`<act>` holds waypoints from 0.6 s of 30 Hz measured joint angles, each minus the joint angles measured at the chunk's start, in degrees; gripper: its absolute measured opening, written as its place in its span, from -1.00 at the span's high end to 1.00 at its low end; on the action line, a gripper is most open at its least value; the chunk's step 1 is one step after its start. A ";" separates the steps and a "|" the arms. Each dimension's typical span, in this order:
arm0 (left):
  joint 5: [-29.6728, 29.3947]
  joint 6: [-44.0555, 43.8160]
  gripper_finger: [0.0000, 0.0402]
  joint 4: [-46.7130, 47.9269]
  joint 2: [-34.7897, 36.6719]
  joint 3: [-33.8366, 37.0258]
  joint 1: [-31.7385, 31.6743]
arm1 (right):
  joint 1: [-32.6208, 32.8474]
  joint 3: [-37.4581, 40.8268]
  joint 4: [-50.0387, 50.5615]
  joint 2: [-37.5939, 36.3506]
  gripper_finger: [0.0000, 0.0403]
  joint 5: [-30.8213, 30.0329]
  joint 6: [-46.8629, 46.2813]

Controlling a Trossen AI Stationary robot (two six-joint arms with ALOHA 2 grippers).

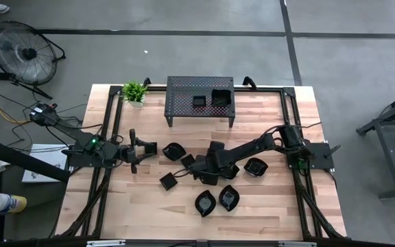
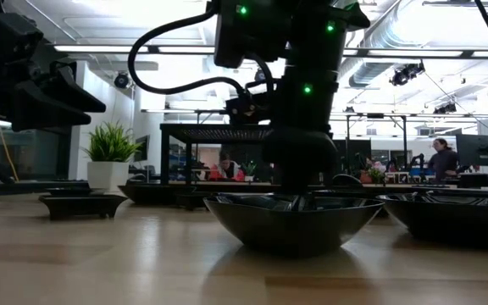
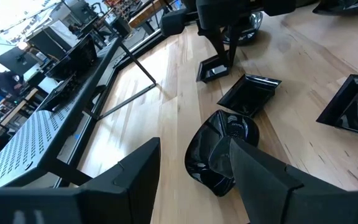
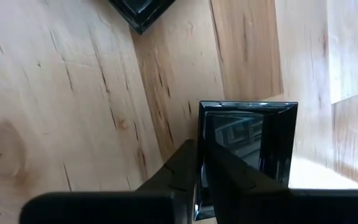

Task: Pick & Place Mini shaped plates
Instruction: Stack the square plate on top of the square plate on the shelf

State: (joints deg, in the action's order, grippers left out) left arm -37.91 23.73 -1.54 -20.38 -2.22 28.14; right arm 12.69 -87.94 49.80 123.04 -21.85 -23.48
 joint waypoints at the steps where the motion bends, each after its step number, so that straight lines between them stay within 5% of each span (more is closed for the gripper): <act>1: 0.00 0.01 0.06 0.00 0.00 0.00 0.01 | 0.04 0.00 -0.11 0.00 0.89 -0.02 -0.01; 18: -0.01 0.02 0.06 -0.01 0.01 0.02 0.00 | 1.51 -0.04 -0.40 -1.52 0.97 -0.98 -0.47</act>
State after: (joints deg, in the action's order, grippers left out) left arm -37.92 23.75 -1.55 -20.37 -2.20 28.14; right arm 14.20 -87.99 49.40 121.52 -22.83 -23.94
